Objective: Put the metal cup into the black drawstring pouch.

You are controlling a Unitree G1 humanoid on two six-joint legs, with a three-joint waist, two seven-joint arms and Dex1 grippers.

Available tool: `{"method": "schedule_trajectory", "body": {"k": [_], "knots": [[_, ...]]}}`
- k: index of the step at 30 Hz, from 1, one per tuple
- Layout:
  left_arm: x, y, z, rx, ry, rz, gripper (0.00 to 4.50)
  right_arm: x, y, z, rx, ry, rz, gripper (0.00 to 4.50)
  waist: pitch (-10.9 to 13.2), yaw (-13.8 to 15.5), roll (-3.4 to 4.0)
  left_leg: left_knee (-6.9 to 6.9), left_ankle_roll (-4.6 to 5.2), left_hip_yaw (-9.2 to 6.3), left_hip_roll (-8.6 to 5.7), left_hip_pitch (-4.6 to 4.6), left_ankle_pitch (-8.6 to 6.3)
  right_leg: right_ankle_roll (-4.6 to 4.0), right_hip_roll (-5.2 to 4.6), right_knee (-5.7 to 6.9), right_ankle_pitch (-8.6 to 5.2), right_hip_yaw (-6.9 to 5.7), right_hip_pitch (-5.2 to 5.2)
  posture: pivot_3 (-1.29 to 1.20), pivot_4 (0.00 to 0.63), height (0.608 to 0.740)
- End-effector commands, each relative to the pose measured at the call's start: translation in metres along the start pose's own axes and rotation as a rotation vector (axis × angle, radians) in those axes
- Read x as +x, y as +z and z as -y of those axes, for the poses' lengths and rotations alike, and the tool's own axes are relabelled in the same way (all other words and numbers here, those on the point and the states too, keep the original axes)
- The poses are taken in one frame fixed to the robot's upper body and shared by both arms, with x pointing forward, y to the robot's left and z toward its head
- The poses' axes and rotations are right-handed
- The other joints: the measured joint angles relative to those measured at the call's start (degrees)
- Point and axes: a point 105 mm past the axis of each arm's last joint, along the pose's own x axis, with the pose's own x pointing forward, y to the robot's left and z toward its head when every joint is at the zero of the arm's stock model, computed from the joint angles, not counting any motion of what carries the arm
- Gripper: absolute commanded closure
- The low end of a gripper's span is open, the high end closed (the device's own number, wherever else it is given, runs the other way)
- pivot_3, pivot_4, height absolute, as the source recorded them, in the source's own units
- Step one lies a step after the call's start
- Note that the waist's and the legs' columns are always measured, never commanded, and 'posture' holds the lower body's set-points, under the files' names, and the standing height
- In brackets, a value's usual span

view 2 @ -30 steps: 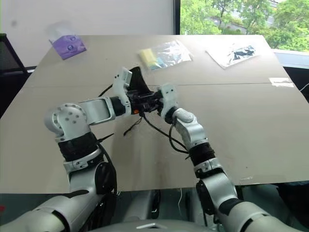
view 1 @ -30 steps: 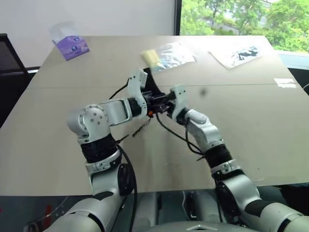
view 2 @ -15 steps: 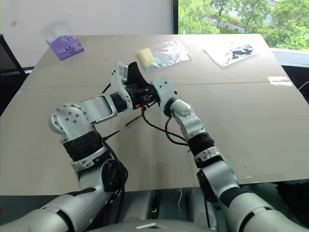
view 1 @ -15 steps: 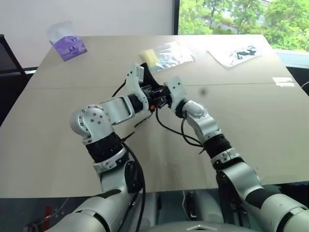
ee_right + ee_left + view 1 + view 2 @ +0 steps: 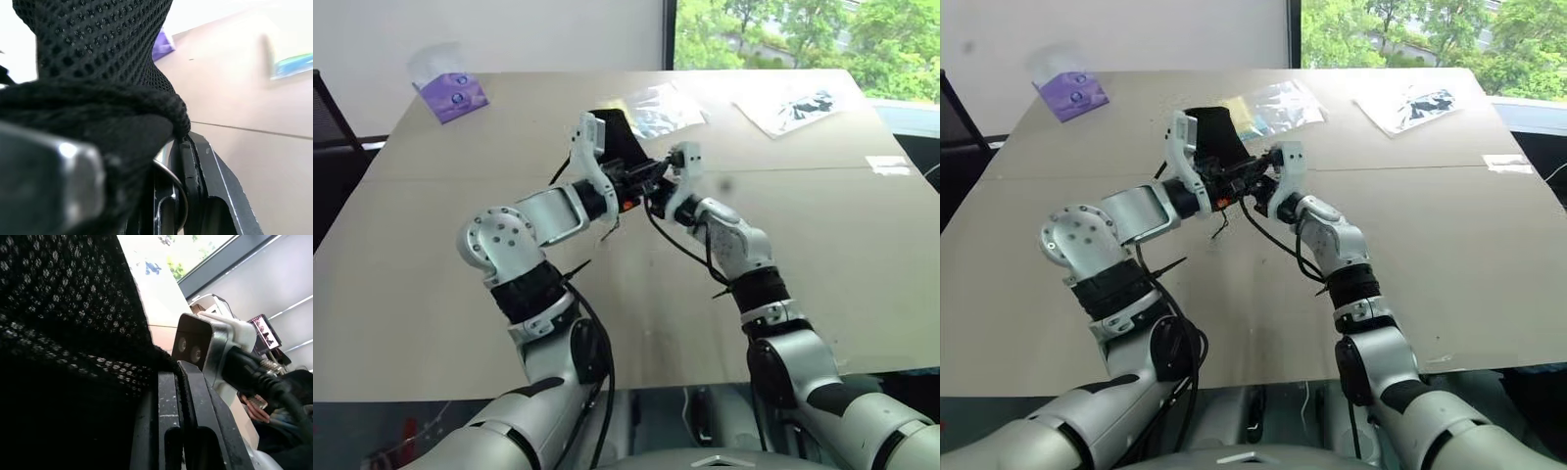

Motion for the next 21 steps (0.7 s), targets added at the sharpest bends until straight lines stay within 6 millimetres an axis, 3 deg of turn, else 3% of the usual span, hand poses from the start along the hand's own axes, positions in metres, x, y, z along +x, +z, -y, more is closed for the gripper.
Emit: {"method": "schedule_trajectory", "body": {"k": [1, 3, 5, 7, 12, 16, 17, 21], "knots": [[0.009, -0.006, 0.027, -0.001, -0.133, -0.033, 4.50, 0.020, -0.023, -0.037, -0.379, 0.056, -0.080, 4.47, 0.0, 0.0, 0.00, -0.01, 0.00, 0.02, 0.00, 0.01, 0.00, 0.00, 0.01, 0.00, 0.00, 0.03, -0.02, 0.00, 0.150, 0.740], [0.013, -0.004, 0.034, -0.008, -0.161, -0.024, 4.50, 0.020, -0.041, -0.035, -0.670, 0.064, -0.151, 4.47, 0.0, 0.0, -0.01, -0.02, 0.00, 0.10, -0.02, 0.01, 0.00, 0.01, 0.01, -0.01, 0.00, 0.10, -0.03, 0.00, 0.150, 0.740], [0.014, -0.003, 0.037, -0.013, -0.168, -0.016, 4.50, 0.019, -0.051, -0.033, -0.767, 0.077, -0.173, 4.47, 0.0, 0.0, -0.02, -0.02, 0.00, 0.12, -0.04, -0.01, 0.00, 0.01, 0.02, -0.02, 0.00, 0.11, -0.07, 0.00, 0.150, 0.740], [0.013, 0.001, 0.032, -0.038, -0.151, 0.003, 4.50, 0.019, -0.054, -0.033, -0.698, 0.078, -0.160, 4.47, 0.0, 0.2, -0.04, -0.02, 0.00, 0.10, -0.05, -0.02, 0.00, 0.01, 0.02, -0.02, 0.00, 0.09, -0.06, 0.00, 0.150, 0.740], [0.005, 0.005, 0.014, -0.126, -0.098, 0.060, 4.50, 0.016, -0.039, -0.021, -0.506, 0.018, -0.124, 4.47, 0.0, 0.1, -0.06, -0.01, -0.02, 0.06, -0.01, -0.02, 0.01, 0.01, -0.01, -0.02, 0.00, 0.06, -0.05, 0.00, 0.150, 0.740], [0.004, -0.003, 0.009, -0.145, -0.081, 0.054, 4.50, 0.011, -0.036, -0.019, -0.434, 0.040, -0.129, 4.47, 0.0, 0.2, -0.06, -0.01, -0.02, 0.05, -0.01, -0.02, 0.01, 0.01, -0.02, -0.02, 0.00, 0.04, -0.04, 0.00, 0.150, 0.740], [0.003, -0.004, 0.006, -0.157, -0.071, 0.053, 4.50, 0.009, -0.035, -0.020, -0.435, 0.050, -0.129, 3.77, 0.0, 0.2, -0.06, -0.01, -0.02, 0.05, -0.02, -0.02, 0.01, 0.01, -0.02, -0.03, 0.00, 0.04, -0.04, 0.00, 0.150, 0.740], [-0.001, -0.008, -0.009, -0.183, -0.022, 0.044, 4.50, 0.000, -0.028, -0.023, -0.435, 0.076, -0.132, 2.31, 0.0, 0.2, -0.06, -0.02, -0.03, 0.05, -0.02, -0.03, 0.01, 0.01, -0.02, -0.03, 0.00, 0.04, -0.04, 0.00, 0.150, 0.740]]}}
